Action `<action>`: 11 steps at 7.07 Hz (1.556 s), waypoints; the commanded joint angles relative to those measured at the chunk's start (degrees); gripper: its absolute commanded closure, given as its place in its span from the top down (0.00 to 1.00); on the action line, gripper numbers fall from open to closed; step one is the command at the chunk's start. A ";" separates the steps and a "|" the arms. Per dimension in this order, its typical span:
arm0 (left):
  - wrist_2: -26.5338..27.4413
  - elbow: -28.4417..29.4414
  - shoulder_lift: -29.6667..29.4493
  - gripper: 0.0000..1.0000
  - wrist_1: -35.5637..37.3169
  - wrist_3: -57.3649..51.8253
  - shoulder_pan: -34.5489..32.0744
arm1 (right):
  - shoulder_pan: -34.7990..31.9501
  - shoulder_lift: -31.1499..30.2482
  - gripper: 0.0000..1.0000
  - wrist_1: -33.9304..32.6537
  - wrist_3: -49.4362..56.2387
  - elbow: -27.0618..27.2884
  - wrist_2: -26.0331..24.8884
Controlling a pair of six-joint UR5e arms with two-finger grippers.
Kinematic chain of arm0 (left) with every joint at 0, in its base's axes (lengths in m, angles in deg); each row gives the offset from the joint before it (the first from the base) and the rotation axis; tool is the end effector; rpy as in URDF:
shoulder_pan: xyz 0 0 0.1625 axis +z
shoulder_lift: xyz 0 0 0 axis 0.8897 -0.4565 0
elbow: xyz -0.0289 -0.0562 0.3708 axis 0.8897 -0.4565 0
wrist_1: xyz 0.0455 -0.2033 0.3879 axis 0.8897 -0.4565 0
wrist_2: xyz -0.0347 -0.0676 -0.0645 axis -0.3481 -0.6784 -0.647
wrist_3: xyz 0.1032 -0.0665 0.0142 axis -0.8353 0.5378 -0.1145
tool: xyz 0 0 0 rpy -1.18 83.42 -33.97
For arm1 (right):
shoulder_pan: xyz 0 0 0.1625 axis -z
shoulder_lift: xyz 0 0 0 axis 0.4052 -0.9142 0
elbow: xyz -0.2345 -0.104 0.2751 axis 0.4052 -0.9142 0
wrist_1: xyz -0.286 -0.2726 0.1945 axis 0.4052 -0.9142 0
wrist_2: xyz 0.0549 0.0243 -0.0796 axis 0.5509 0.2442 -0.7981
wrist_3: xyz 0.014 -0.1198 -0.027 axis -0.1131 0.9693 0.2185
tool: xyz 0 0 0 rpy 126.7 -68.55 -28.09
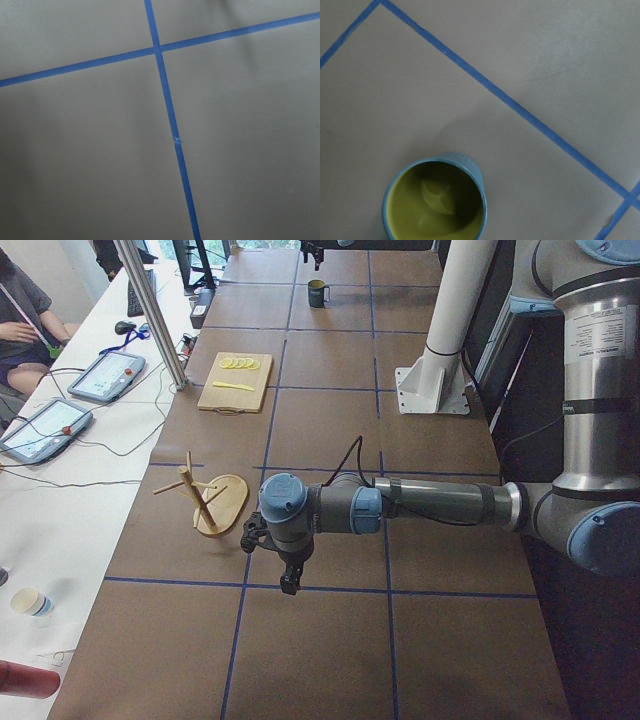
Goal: Hang cup on storage rack
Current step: 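Lower the right gripper onto the teal mug and grasp its rim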
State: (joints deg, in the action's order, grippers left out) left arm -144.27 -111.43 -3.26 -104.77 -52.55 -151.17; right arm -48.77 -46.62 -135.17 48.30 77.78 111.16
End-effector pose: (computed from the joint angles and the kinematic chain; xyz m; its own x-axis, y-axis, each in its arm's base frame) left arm -0.0311 -0.4768 0.6077 0.6787 0.2134 -0.7028 -0.1711 0.9765 0.1313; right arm -0.1079 -0.5138 0.5569 0.5628 -0.6298 0.5353 0.3876 0.7731 0.5020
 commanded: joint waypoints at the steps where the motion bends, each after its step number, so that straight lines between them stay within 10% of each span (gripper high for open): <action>1: -0.07 -0.03 0.00 1.00 -0.13 -0.01 0.00 | 1.92 0.89 1.00 0.11 -0.20 -0.84 -1.11; 10: -0.07 -0.12 0.09 1.00 -0.04 -0.01 -0.09 | 7.55 3.88 1.00 0.19 -0.90 -8.23 -1.55; 11: -0.07 -0.12 0.09 1.00 -0.04 -0.01 0.00 | 7.55 3.97 0.84 0.19 -0.99 -8.14 -1.55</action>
State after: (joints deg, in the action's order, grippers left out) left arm -144.34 -111.51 -3.17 -104.81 -52.55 -151.20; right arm -41.38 -42.73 -134.97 47.37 69.66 109.57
